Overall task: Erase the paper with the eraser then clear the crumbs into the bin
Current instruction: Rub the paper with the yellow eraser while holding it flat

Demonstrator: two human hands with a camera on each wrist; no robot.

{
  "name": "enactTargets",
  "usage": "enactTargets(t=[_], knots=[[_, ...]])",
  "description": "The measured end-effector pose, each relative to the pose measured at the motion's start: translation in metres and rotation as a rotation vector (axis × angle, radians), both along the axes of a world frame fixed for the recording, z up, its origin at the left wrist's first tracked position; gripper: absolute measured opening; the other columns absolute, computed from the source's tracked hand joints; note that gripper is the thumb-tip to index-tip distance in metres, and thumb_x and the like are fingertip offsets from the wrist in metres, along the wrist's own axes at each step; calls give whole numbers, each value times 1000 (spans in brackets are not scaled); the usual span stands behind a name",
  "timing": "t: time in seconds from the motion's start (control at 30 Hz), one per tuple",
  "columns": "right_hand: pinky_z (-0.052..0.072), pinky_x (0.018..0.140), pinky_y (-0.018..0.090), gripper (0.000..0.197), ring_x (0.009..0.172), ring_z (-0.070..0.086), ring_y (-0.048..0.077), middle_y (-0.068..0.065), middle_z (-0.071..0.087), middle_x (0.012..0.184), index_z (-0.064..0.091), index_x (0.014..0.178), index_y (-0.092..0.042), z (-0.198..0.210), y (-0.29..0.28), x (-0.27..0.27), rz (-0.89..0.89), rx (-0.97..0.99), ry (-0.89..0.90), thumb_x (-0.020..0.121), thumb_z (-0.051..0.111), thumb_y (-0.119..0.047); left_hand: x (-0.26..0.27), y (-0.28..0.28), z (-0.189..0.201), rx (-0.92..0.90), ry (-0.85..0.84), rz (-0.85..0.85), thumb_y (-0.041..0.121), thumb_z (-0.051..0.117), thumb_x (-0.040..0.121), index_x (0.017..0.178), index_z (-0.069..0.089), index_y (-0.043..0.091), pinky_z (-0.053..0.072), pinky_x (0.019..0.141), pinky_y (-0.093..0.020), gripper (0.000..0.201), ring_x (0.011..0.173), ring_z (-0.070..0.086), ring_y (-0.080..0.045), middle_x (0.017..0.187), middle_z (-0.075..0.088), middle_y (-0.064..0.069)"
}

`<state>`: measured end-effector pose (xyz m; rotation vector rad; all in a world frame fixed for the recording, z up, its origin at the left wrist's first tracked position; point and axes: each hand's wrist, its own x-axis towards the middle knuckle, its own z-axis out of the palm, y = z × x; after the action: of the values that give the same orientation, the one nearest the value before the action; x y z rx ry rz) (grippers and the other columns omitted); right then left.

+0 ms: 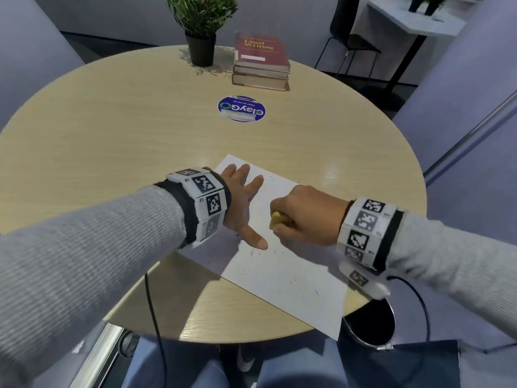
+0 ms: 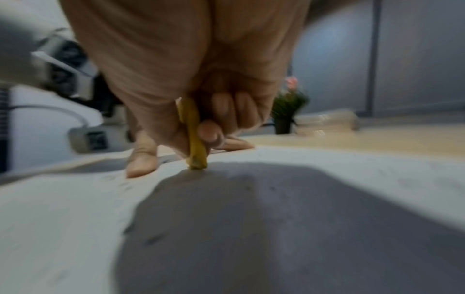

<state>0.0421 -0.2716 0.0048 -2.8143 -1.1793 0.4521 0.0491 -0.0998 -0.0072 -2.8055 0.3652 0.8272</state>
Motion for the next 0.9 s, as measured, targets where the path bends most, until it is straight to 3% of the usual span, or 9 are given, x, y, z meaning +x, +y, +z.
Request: enactTargets(t=[0.17, 0.37, 0.47, 0.57, 0.67, 0.77, 0.9], knots=[[47, 66, 35, 21, 77, 59, 33, 13, 65, 76, 65, 86, -5, 6, -23, 47, -190, -3, -139, 87, 55, -23, -3, -2, 3, 10, -12, -7, 94, 50, 50, 148, -23, 30, 9, 111, -61, 138, 146, -15, -30, 157, -25, -6], [45, 61, 30, 19, 56, 47, 18, 1, 59, 63, 64, 83, -10, 2, -4, -5, 11, -33, 4, 87, 54, -26, -1, -2, 2, 11, 7, 2, 94, 49, 48, 147, -25, 30, 8, 111, -60, 140, 145, -17, -30, 156, -27, -6], [45, 61, 33, 20, 64, 52, 25, 2, 55, 63, 62, 79, -8, 5, -21, 36, -134, -33, -83, 86, 56, -25, -3, -3, 4, 13, 6, -1, 94, 50, 50, 148, -24, 30, 10, 111, -60, 138, 145, -16, -29, 157, -25, -5], [41, 60, 33, 21, 66, 46, 25, 5, 53, 67, 60, 79, -5, 4, -33, 62, -186, -72, -147, 86, 56, -24, -4, -3, 6, 3, -3, -1, 93, 50, 51, 149, -20, 29, 10, 110, -61, 137, 146, -13, -30, 158, -22, -6], [37, 60, 32, 21, 65, 44, 24, 5, 50, 65, 57, 77, -5, -3, -33, 60, -184, -59, -147, 87, 55, -23, -8, -9, 12, -48, -17, -33, 93, 51, 50, 150, -15, 25, 12, 109, -63, 138, 146, -11, -31, 158, -19, -8], [37, 63, 33, 21, 68, 42, 25, 5, 50, 67, 56, 78, -6, -5, -36, 59, -196, -35, -153, 88, 55, -24, -17, -27, 11, -153, 4, -24, 93, 50, 52, 150, -20, 22, 3, 111, -61, 140, 144, -22, -31, 155, -28, -8], [38, 65, 30, 22, 71, 49, 24, -1, 50, 67, 61, 89, -8, 0, -35, 47, -162, 2, -141, 90, 54, -29, -22, -40, -3, -135, 20, 24, 93, 53, 49, 147, -25, 21, 3, 111, -63, 145, 142, -24, -33, 154, -32, -10]])
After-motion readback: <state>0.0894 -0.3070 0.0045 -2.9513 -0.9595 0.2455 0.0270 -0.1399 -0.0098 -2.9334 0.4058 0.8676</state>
